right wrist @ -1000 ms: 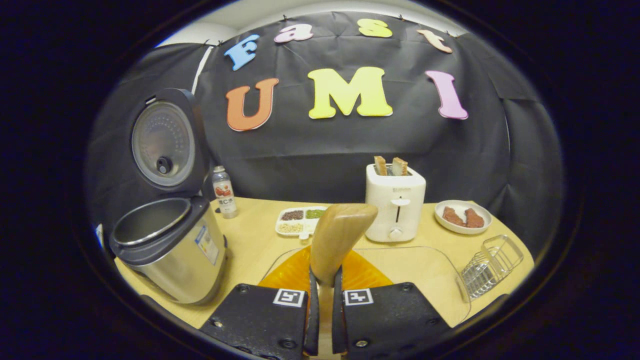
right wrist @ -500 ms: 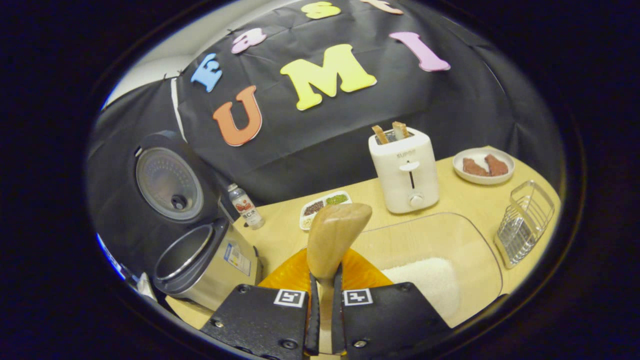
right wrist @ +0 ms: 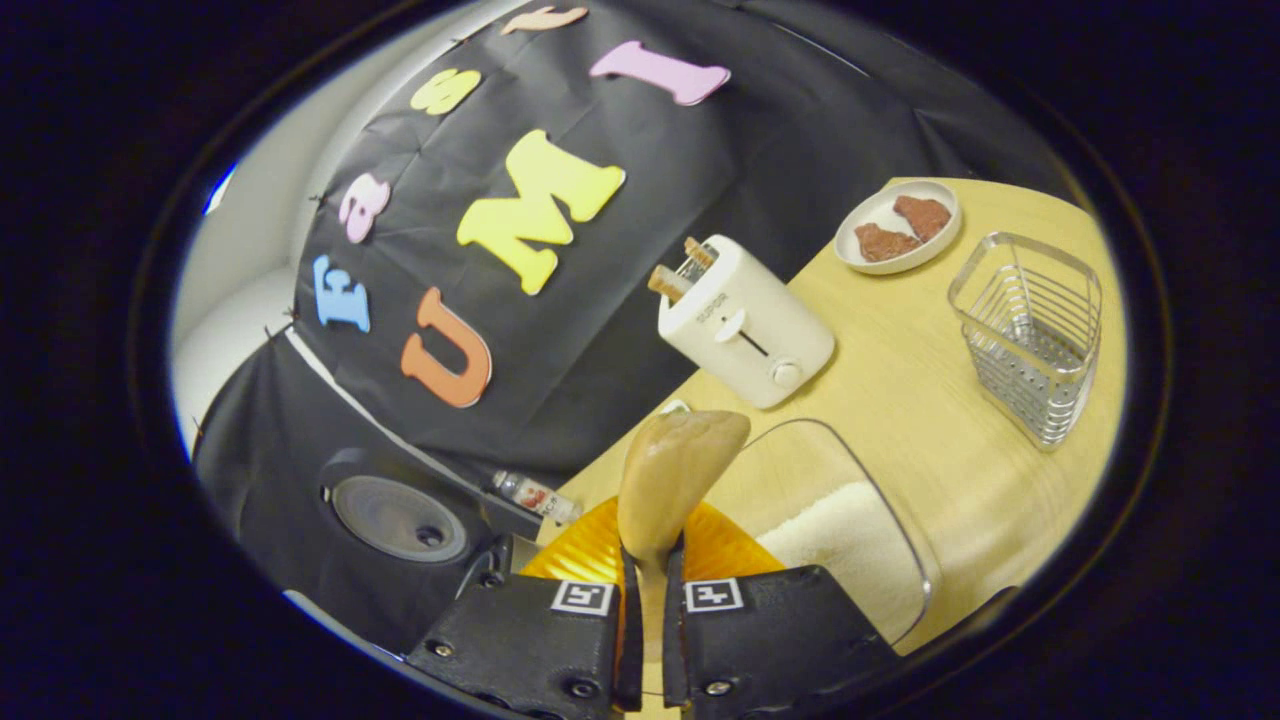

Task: Close the left gripper, press the button to open the rice cooker; take a wooden spoon from the chopstick holder with the right hand, scoop a spoonful of rice and pour it into the rice cooker, then put the wooden spoon back into the chopstick holder.

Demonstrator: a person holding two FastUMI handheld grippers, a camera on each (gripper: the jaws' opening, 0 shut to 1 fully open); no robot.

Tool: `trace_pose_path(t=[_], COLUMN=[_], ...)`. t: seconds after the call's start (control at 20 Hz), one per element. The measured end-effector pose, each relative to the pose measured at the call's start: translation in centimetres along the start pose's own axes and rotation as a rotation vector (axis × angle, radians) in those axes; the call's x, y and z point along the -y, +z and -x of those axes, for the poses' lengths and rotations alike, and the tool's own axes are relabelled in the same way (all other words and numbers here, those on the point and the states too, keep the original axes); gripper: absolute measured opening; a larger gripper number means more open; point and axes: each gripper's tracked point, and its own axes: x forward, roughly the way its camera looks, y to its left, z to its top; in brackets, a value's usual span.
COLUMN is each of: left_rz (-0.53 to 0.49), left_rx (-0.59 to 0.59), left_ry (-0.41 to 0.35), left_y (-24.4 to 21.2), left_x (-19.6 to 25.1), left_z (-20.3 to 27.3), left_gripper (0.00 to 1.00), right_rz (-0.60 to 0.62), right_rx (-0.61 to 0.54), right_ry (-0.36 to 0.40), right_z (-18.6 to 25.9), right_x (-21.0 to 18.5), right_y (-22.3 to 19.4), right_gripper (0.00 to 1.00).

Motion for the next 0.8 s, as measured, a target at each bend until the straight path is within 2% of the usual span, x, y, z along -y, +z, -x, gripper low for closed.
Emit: trace_pose_path(t=[0.15, 0.35, 0.5, 0.65, 0.8], left_rz=[-0.009, 0.004, 0.024, 0.026, 0.034], left_rx=[-0.003, -0.006, -0.014, -0.025, -0.025], left_ry=[-0.004, -0.028, -0.047, -0.046, -0.043], left_y=[-0.1, 0.0, 0.0, -0.3, -0.2], left_x=[0.5, 1.1, 1.3, 1.0, 0.6], left_z=[0.1, 0.5, 0.5, 0.6, 0.8], left_gripper=[0.94, 0.94, 0.94, 0.95, 0.94], right_rz=[-0.101, -0.303, -0.498, -0.679, -0.794], right_rx=[0.069, 0.08, 0.114, 0.111, 0.09], right_ry=[0.015, 0.06, 0.133, 0.239, 0.286], right_z=[1.3, 2.6, 3.8, 5.1, 5.2], right_x=[1.0, 2.1, 1.7, 0.0, -1.5], right_y=[2.7, 3.6, 4.8, 5.6, 5.5], right_gripper=[0.13, 0.12, 0.12, 0.12, 0.12])
